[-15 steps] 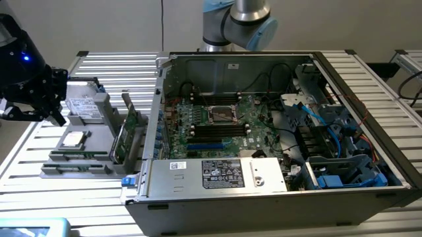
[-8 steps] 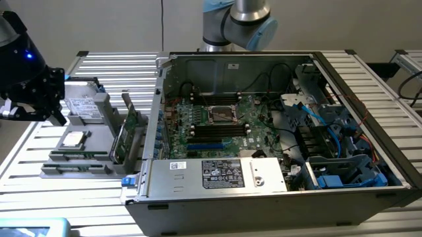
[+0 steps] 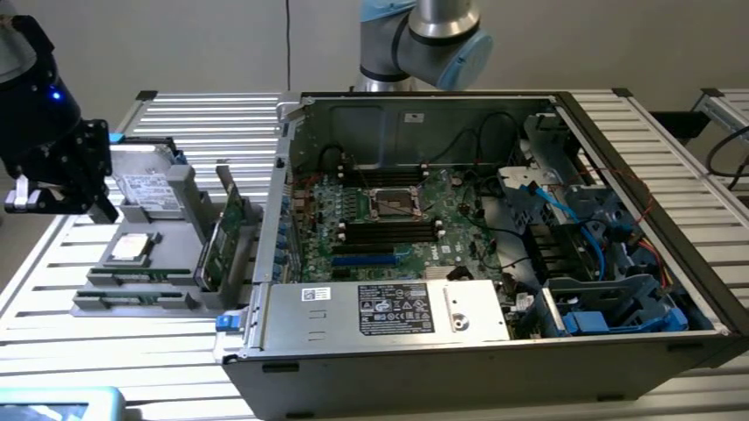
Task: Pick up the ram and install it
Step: 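Pick up the ram and move it above insertion slot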
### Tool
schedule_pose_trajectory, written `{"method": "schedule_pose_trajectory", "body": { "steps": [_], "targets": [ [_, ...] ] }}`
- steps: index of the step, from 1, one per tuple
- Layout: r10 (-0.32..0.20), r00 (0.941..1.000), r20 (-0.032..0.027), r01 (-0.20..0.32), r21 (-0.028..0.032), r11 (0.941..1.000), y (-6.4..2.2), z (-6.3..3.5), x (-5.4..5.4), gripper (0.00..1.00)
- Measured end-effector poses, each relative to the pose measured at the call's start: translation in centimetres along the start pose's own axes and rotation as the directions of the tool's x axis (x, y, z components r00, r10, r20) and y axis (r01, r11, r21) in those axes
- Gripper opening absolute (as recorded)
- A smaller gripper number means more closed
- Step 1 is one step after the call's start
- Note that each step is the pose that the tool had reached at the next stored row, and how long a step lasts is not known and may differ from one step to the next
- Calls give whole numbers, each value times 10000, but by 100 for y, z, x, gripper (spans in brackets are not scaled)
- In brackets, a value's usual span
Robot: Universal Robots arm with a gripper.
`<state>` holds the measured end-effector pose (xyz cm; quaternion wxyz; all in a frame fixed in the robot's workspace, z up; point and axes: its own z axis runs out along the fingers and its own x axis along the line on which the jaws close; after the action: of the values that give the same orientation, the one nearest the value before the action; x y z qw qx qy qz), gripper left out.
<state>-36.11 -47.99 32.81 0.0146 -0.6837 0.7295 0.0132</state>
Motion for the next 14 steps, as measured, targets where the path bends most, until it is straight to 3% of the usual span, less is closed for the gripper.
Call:
{"method": "schedule_pose_trajectory", "body": {
  "steps": [14],
  "targets": [
    [-124,9999,-7,124,-4,9999,0,13,1,11]
  ]
}}
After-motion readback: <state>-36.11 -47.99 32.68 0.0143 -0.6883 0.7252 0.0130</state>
